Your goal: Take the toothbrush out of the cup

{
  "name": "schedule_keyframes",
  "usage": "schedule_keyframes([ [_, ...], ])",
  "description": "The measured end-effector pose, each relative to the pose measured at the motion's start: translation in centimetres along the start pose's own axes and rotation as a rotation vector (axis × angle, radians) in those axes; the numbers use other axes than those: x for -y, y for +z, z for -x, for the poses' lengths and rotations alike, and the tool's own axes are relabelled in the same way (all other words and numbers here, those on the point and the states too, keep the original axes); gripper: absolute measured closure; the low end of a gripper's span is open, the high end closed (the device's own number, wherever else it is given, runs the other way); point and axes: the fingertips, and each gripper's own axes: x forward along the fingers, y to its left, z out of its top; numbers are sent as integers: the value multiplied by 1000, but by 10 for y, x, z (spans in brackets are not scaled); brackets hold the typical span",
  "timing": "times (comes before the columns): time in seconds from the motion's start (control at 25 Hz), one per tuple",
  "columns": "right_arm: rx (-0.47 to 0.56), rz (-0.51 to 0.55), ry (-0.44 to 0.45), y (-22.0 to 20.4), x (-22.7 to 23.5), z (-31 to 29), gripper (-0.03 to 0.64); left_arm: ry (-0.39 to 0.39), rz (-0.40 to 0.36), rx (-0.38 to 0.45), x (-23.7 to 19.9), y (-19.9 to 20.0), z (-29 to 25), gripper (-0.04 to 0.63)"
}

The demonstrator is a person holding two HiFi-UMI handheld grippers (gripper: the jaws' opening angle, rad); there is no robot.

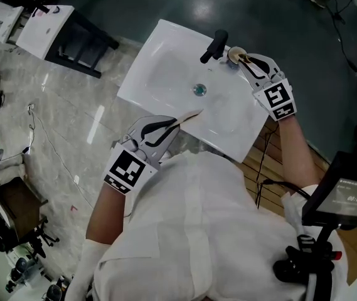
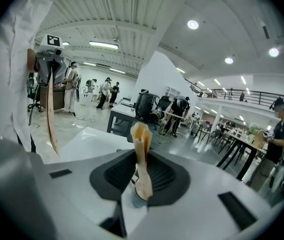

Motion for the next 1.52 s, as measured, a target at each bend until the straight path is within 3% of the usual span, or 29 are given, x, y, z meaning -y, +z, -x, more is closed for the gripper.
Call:
schedule_keyframes([
  [0.52, -21, -33, -146, 64, -34, 40, 558, -62, -55, 64, -11, -23, 57, 561],
  [0.84, -14, -113, -171, 78, -54, 55, 574, -85, -57, 85, -26, -30, 66, 561],
  [1.16, -31, -157, -192, 104, -136, 64, 583, -134, -88, 104, -13, -58, 119, 561],
  [1.52, -35, -214, -143, 123, -212, 67, 588, -166, -110, 110, -3, -77, 147, 561],
])
